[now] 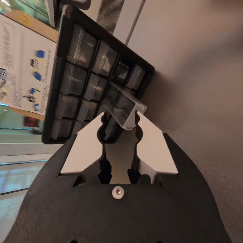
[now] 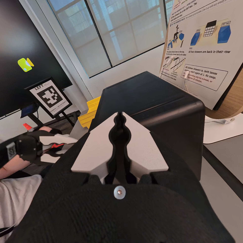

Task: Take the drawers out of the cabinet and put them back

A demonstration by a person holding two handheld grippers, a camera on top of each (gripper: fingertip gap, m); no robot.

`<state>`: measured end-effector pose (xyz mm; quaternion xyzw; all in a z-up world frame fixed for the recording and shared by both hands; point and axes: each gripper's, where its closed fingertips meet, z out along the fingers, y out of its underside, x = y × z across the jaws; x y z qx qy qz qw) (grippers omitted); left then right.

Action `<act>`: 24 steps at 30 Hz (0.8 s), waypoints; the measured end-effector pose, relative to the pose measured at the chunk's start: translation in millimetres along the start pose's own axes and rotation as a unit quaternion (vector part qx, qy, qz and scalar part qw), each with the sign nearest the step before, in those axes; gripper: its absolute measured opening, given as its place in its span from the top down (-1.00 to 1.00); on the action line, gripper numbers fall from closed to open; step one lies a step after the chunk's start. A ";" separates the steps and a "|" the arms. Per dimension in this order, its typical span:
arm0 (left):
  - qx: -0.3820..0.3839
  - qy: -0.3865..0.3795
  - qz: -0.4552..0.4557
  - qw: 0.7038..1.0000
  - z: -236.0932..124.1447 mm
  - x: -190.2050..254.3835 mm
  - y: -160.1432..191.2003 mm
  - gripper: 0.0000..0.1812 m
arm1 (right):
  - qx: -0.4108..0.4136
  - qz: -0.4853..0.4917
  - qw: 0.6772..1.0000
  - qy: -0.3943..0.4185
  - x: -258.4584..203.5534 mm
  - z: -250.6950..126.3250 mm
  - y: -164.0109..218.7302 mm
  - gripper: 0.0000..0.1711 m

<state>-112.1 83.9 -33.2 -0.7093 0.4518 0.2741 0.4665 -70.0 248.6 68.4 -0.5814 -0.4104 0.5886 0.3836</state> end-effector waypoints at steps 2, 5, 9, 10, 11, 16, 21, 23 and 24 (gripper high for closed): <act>0.009 -0.025 0.030 0.999 0.6 5.1 10.2 0.56 | 0.002 0.002 1.000 -0.002 -0.1 -0.1 -0.1 1.00; 0.012 -0.053 0.076 0.996 6.4 10.7 19.6 0.56 | 0.003 0.004 1.000 -0.006 -0.2 -0.2 -0.2 1.00; 0.013 -0.066 0.117 0.991 16.6 20.7 24.6 0.69 | 0.005 0.006 1.000 -0.010 -0.5 -0.4 -0.4 1.00; 0.011 -0.080 0.132 0.988 18.3 19.6 25.2 0.73 | 0.005 0.007 1.000 -0.011 -0.6 -0.4 -0.5 1.00; 0.016 -0.098 0.152 0.983 18.9 17.8 23.7 0.78 | 0.006 0.008 1.000 -0.013 -0.6 -0.4 -0.6 1.00; 0.020 -0.117 0.204 0.972 29.4 18.9 22.0 0.94 | 0.008 0.013 1.000 -0.016 -0.7 -0.4 -0.7 1.00; 0.006 -0.122 0.172 0.977 48.8 1.7 20.0 0.94 | 0.010 0.015 1.000 -0.018 -1.0 -0.5 -0.9 1.00; -0.001 -0.122 0.168 0.978 59.7 -2.7 17.9 0.94 | 0.009 0.014 1.000 -0.019 -1.0 -0.7 -0.9 1.00; -0.005 -0.123 0.168 0.978 65.2 -4.6 16.7 0.94 | 0.009 0.014 1.000 -0.019 -0.9 -0.7 -0.8 1.00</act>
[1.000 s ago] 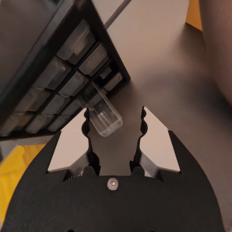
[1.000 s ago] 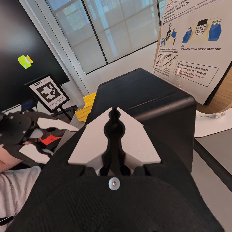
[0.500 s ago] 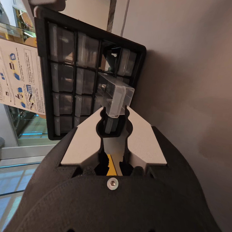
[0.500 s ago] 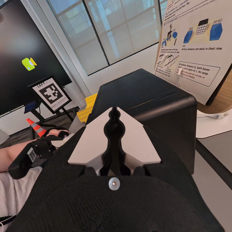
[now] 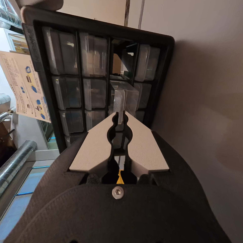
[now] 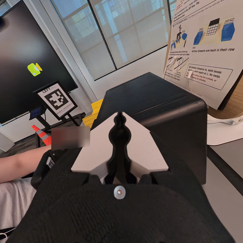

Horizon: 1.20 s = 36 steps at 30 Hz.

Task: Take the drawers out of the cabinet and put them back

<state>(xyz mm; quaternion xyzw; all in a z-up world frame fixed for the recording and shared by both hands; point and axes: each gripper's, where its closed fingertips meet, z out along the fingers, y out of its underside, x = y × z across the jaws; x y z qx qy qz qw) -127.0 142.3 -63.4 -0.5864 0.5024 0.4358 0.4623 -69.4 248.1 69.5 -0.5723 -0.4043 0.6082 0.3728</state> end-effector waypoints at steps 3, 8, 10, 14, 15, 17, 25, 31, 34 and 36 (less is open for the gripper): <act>-0.002 -0.007 -0.006 1.000 16.2 -3.4 -3.3 0.94 | -0.001 0.000 1.000 -0.002 -0.1 -0.1 0.2 1.00; -0.009 -0.019 -0.047 0.999 38.3 -9.1 -1.2 0.94 | 0.000 0.000 1.000 -0.004 -0.3 -0.1 0.2 1.00; -0.015 -0.022 -0.057 0.998 42.9 -10.1 -0.2 0.93 | -0.001 0.000 1.000 -0.004 -0.3 -0.2 0.2 1.00; -0.021 -0.019 -0.068 0.997 46.3 -8.2 -0.9 0.90 | -0.001 0.002 1.000 -0.006 -0.3 -0.2 0.2 1.00; -0.022 -0.010 -0.077 0.997 45.4 -5.6 -1.6 0.84 | -0.001 0.003 1.000 -0.007 -0.3 -0.3 0.1 1.00; -0.010 0.010 -0.113 0.993 37.5 -2.2 -4.6 0.78 | -0.003 0.004 1.000 -0.006 -0.2 -0.2 0.2 1.00; 0.047 -0.025 -0.395 0.917 -55.9 -126.5 86.3 0.75 | -0.007 0.002 1.000 -0.001 0.1 0.0 0.3 1.00; -0.126 0.093 -0.494 0.855 -61.5 -126.6 281.5 0.52 | -0.020 -0.004 1.000 0.016 1.1 0.6 1.2 1.00; -0.160 0.162 -0.471 0.852 -50.5 -90.4 334.9 0.42 | -0.024 -0.007 0.999 0.025 1.5 0.8 1.6 1.00; -0.162 0.189 -0.415 0.875 -37.7 -70.0 353.1 0.36 | -0.025 -0.005 0.999 0.028 1.7 0.9 1.6 1.00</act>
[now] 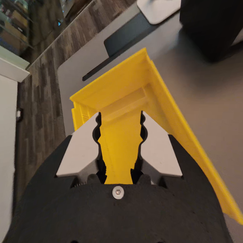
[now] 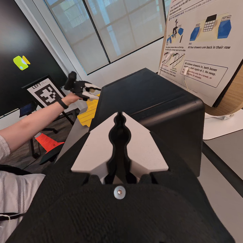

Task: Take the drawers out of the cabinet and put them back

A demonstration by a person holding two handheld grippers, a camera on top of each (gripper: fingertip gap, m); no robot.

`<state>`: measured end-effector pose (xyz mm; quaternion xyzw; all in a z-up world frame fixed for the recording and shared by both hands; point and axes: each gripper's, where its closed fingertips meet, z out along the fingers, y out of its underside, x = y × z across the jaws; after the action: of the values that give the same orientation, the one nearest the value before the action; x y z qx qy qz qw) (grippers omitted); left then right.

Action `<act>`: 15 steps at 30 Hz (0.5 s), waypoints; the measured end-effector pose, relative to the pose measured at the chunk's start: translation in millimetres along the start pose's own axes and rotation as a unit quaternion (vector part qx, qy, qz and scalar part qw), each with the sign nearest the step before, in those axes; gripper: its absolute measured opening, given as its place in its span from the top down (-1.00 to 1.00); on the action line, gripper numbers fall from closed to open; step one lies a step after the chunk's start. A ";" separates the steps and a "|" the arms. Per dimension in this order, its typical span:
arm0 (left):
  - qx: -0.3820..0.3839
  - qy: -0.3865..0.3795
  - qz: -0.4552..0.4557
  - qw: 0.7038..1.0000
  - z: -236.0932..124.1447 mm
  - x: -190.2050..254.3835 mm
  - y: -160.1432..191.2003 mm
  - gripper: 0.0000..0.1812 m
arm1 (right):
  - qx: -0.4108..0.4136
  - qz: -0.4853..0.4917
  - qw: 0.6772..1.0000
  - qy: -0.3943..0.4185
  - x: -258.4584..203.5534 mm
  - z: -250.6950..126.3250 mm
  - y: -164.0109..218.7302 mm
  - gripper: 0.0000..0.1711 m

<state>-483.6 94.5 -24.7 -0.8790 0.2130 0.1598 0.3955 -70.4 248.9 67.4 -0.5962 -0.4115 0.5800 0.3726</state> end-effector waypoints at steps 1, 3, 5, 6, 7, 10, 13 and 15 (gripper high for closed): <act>-0.012 0.013 0.029 0.999 12.2 1.8 7.4 0.40 | 0.000 0.001 1.000 0.002 0.1 0.0 -0.1 1.00; -0.043 0.048 0.053 0.996 36.9 5.9 19.9 0.41 | -0.003 0.000 1.000 0.007 0.4 0.2 0.1 1.00; -0.063 0.082 0.051 0.993 59.0 7.7 26.8 0.31 | -0.006 -0.003 1.000 0.014 0.7 0.4 0.4 1.00; -0.074 0.096 0.050 0.991 68.8 7.1 31.0 0.30 | -0.008 -0.004 1.000 0.017 0.9 0.6 0.5 1.00; -0.088 0.101 0.053 0.990 78.2 3.9 36.3 0.28 | -0.010 -0.005 1.000 0.020 1.0 0.7 0.7 1.00; -0.114 0.108 0.063 0.986 100.8 -6.1 49.4 0.32 | -0.015 -0.008 0.999 0.028 1.3 1.6 0.9 1.00; -0.123 0.129 0.056 0.982 114.8 -8.8 54.7 0.37 | -0.019 -0.007 0.999 0.034 1.7 2.6 1.0 1.00; -0.135 0.146 0.058 0.978 120.1 -5.9 59.9 0.37 | -0.022 -0.009 0.999 0.038 1.6 4.0 1.2 1.00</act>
<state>-532.1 151.9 -136.0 -0.9243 0.2954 0.0800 0.2279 -74.3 249.9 65.4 -0.6216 -0.4152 0.5447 0.3802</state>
